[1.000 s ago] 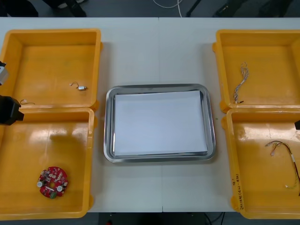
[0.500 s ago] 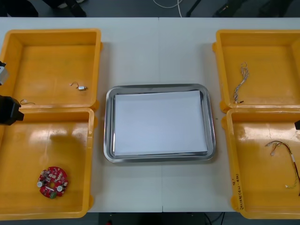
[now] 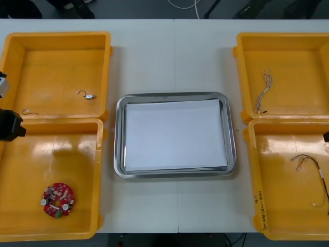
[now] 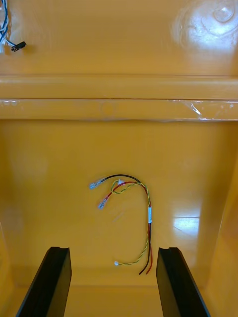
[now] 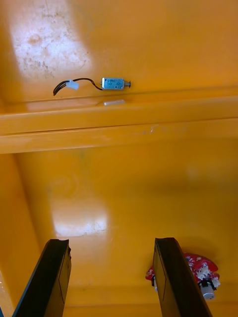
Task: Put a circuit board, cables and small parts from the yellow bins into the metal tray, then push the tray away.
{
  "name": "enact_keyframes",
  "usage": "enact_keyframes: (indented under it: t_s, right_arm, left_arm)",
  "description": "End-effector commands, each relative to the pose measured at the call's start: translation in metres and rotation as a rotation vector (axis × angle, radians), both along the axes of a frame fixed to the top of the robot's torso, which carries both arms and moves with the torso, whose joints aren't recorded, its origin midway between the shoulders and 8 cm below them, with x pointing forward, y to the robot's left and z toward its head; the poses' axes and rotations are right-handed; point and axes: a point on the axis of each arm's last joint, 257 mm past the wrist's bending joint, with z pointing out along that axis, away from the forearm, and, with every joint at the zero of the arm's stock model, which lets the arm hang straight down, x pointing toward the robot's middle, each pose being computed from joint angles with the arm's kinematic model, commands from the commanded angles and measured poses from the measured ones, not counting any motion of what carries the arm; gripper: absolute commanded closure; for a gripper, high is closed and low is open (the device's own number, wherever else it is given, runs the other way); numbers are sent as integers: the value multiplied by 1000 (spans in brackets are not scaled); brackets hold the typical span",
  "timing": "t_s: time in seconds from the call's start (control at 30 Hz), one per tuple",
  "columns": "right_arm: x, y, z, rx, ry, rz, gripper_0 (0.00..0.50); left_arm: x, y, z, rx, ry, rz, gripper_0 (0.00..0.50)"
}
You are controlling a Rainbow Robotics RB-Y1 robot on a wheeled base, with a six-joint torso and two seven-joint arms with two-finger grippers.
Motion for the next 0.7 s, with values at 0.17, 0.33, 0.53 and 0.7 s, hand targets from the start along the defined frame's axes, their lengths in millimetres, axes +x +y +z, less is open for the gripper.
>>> enact_keyframes:
  t_s: [0.17, 0.33, 0.53, 0.7]
  right_arm:
    - [20, 3, 36, -35, -113, 52, 0]
    - [14, 0, 24, -30, -97, 44, 0]
    - [7, -4, 7, -19, -84, 36, 0]
    - [1, -13, -4, -30, -83, 35, 0]
  left_arm:
    - [-6, 0, 1, -38, -1, 63, 0]
    - [-7, -4, 1, -41, 8, 32, 0]
    - [-11, -9, 0, -14, 29, -20, 0]
    - [-19, -17, -1, 21, 41, -84, 0]
